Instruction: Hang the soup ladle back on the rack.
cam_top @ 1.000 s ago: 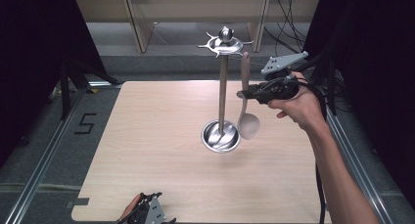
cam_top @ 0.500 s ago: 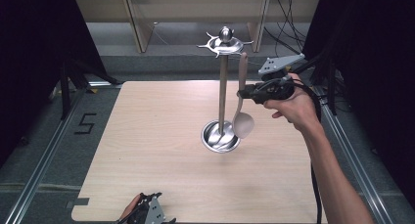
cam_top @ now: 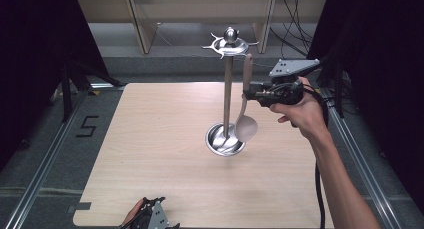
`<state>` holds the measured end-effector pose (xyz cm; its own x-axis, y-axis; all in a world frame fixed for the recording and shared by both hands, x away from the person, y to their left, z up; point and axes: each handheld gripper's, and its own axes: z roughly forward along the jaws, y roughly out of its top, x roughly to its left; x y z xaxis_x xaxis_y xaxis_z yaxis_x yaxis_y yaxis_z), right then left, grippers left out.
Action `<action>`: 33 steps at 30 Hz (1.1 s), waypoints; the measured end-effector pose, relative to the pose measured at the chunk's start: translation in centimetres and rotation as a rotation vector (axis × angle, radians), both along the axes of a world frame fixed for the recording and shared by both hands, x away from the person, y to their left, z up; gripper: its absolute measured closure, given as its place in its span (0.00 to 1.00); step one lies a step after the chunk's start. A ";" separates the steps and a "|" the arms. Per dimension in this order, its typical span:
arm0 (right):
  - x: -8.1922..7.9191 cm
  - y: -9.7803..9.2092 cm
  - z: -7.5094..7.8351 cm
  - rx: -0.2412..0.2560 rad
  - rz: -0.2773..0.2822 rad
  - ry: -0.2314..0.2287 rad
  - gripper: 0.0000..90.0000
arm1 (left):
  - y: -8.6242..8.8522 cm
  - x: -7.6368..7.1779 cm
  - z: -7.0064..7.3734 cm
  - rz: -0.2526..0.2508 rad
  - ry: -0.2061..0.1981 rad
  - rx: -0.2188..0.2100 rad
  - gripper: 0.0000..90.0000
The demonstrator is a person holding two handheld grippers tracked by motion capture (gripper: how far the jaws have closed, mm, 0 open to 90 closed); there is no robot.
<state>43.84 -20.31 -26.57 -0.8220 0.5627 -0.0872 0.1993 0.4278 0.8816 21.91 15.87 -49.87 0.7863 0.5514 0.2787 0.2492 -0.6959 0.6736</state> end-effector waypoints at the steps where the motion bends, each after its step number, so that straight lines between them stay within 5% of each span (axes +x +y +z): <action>1: 0.0 0.0 0.0 0.000 0.000 0.000 0.78 | 0.0 0.0 0.0 0.000 0.000 0.000 0.17; 10: -2.3 -1.0 -0.2 -0.003 -0.015 -0.002 0.68 | -0.1 0.0 -0.1 0.000 0.002 0.005 0.17; 21: -4.4 -3.1 -2.7 -0.002 -0.045 -0.018 0.56 | -0.1 0.1 -0.1 -0.002 0.010 0.005 0.17; 33: -6.5 -3.7 -4.2 0.001 -0.064 -0.041 0.53 | -0.1 0.0 -0.1 0.008 0.001 0.005 0.17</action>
<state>37.35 -23.98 -30.77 -0.7798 0.6145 -0.1195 0.1900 0.4143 0.8901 21.95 15.80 -50.00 0.7819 0.5566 0.2808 0.2556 -0.6970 0.6699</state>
